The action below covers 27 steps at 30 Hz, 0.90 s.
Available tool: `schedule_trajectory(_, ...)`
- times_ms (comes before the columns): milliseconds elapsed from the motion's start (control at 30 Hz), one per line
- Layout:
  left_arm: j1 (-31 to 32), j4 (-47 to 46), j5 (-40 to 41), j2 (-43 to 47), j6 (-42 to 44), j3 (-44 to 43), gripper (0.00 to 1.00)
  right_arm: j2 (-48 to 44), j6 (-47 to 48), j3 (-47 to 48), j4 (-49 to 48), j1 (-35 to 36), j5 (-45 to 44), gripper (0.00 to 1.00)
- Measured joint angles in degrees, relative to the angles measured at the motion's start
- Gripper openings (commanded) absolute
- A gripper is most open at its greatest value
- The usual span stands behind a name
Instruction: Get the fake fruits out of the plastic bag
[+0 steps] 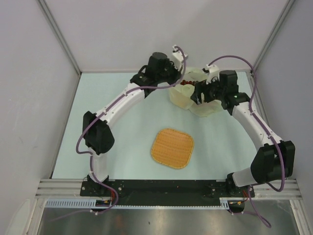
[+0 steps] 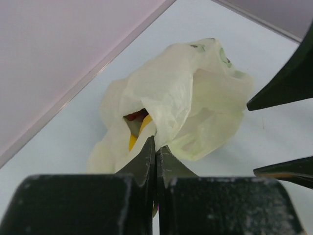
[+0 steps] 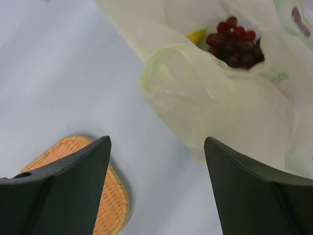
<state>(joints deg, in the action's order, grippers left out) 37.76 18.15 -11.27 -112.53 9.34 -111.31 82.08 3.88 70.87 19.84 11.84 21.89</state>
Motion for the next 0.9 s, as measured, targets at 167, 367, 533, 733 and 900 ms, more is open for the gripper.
schedule_trajectory(167,-5.84,0.44,-2.78,5.68,-6.51,5.11,0.0,2.05,5.55,1.31,-3.69,5.03,-3.65,0.82)
schedule_trajectory(367,-7.13,-0.07,-5.07,10.71,-12.55,10.29,0.0,5.05,9.18,2.97,-5.42,9.51,-6.69,0.77)
schedule_trajectory(533,-6.91,-0.02,-6.84,10.84,-15.89,11.76,0.0,6.12,12.61,2.99,-3.82,14.01,-7.34,0.71)
schedule_trajectory(733,-7.08,-0.2,-7.48,10.84,-18.49,11.87,0.0,7.21,15.56,2.99,-2.73,15.8,-9.27,0.61)
schedule_trajectory(900,-8.04,-1.29,-8.48,10.47,-21.14,11.87,0.0,9.33,19.47,2.97,-2.4,16.65,-11.74,0.59)
